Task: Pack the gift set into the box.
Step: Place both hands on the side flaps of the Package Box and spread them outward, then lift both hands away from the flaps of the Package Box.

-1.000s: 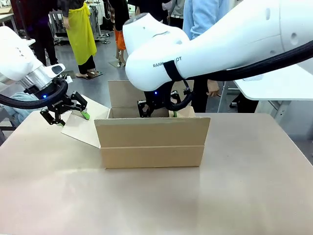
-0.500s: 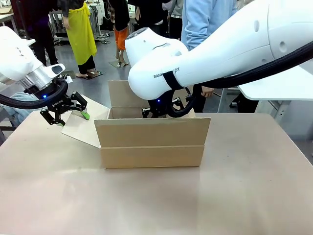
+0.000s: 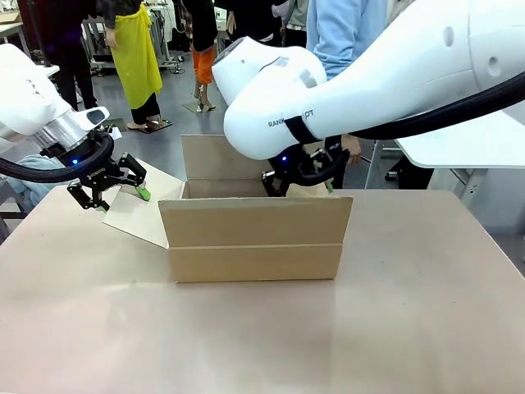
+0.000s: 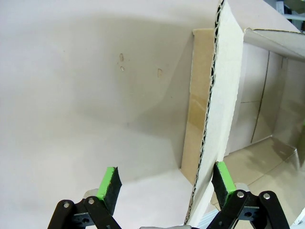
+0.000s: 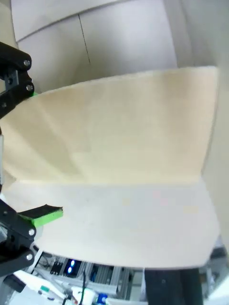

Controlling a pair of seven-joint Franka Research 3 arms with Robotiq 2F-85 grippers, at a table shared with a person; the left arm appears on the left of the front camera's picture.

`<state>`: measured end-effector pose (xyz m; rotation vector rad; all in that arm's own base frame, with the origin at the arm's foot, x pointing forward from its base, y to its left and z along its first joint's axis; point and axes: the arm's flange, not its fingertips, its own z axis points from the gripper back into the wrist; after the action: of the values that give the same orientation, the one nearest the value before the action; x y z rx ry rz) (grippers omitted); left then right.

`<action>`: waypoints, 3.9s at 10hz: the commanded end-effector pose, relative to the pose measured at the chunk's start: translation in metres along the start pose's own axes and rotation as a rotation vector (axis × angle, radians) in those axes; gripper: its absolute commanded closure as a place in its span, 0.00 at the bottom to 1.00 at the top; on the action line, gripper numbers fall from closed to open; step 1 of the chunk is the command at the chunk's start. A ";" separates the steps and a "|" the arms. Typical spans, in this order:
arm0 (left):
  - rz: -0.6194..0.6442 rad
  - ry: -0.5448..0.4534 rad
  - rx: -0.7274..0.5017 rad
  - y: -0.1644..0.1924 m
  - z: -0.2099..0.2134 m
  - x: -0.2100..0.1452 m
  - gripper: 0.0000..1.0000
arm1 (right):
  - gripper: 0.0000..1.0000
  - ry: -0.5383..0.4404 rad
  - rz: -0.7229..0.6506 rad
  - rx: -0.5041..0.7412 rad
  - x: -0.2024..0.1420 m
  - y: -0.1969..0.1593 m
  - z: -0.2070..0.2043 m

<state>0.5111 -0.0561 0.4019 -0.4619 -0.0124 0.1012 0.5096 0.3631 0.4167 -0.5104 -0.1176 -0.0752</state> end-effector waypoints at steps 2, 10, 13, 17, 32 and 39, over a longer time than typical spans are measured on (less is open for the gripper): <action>0.006 0.000 0.017 0.000 0.002 -0.001 0.00 | 0.00 -0.017 -0.079 -0.049 -0.002 -0.049 0.014; 0.006 0.000 0.017 0.000 0.002 -0.001 0.00 | 0.00 0.127 -0.065 0.308 0.005 -0.159 -0.043; 0.006 0.000 0.017 0.000 0.002 -0.001 0.00 | 0.00 0.215 -0.087 0.568 0.011 -0.177 -0.108; 0.006 0.000 0.017 0.000 0.002 -0.001 0.00 | 0.00 0.192 -0.112 0.438 0.018 -0.174 -0.083; 0.006 0.000 0.017 0.000 0.002 -0.001 0.00 | 0.00 0.192 -0.112 0.438 0.018 -0.174 -0.083; 0.006 0.000 0.017 0.000 0.002 -0.001 0.00 | 0.00 0.192 -0.112 0.438 0.018 -0.174 -0.083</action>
<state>0.5111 -0.0562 0.4020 -0.4619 -0.0125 0.1011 0.5171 0.1682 0.4300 -0.0345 0.0368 -0.1812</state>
